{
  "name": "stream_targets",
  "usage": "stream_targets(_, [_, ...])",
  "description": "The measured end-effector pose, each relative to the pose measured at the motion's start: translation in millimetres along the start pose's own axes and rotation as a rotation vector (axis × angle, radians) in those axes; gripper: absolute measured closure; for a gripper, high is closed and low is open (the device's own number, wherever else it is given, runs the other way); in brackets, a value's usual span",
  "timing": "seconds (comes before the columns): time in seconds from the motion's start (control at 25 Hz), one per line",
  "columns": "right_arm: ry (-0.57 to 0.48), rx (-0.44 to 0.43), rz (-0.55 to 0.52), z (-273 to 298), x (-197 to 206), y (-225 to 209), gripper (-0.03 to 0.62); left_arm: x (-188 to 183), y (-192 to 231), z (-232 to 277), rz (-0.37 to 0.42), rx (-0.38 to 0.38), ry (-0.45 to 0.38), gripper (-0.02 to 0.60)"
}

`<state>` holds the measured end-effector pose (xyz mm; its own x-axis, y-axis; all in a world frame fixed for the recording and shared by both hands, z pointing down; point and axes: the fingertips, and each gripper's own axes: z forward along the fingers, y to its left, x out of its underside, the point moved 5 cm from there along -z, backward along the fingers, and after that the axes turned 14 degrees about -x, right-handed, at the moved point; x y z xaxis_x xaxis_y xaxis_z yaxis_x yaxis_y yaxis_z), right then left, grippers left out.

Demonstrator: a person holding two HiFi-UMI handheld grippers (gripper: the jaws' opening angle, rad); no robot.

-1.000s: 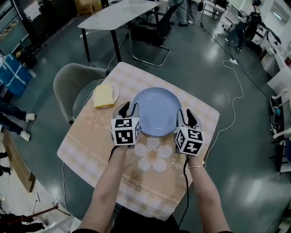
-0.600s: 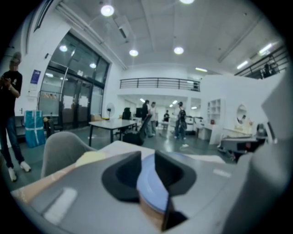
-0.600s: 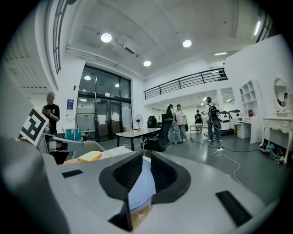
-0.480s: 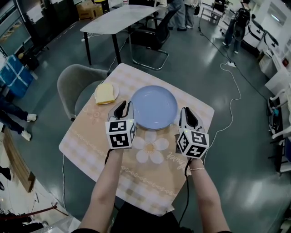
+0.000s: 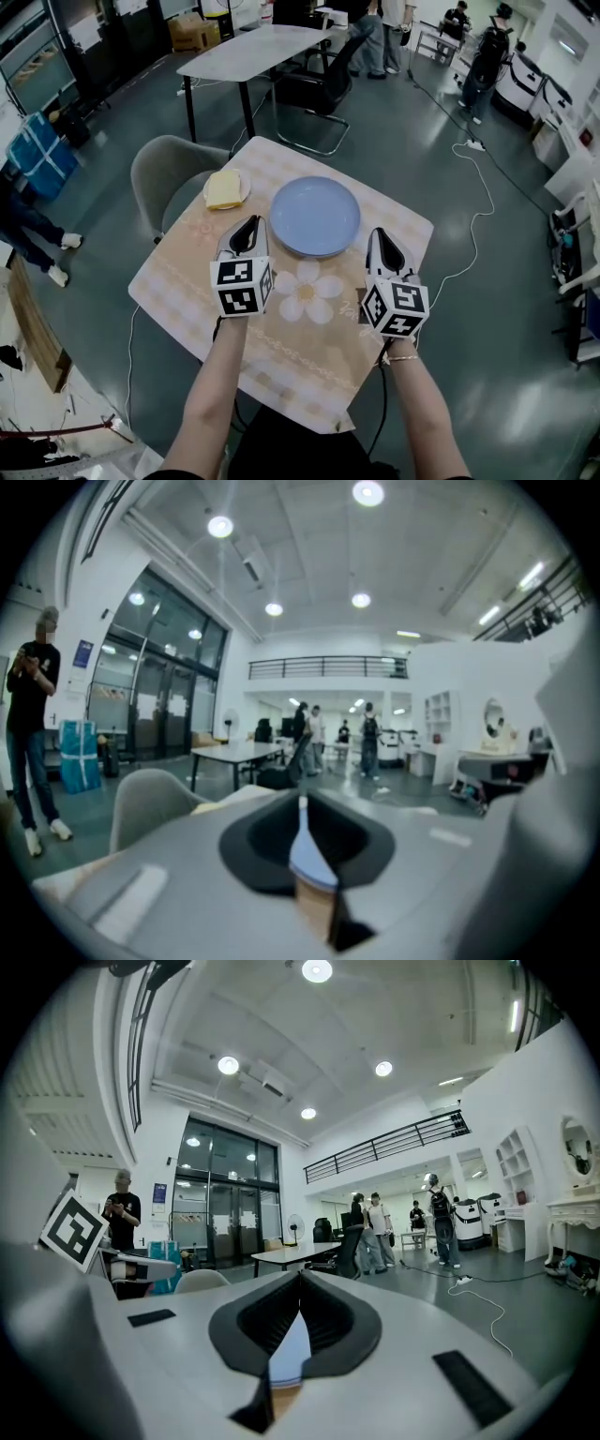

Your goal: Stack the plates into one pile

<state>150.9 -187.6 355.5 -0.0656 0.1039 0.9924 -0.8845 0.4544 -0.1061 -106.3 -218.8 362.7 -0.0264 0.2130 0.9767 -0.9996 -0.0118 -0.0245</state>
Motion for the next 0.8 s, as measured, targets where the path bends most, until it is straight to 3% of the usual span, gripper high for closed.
stream_targets(0.8, [-0.049, -0.094, -0.006, -83, -10, 38, 0.589, 5, -21, -104, 0.026, -0.004, -0.063, 0.572])
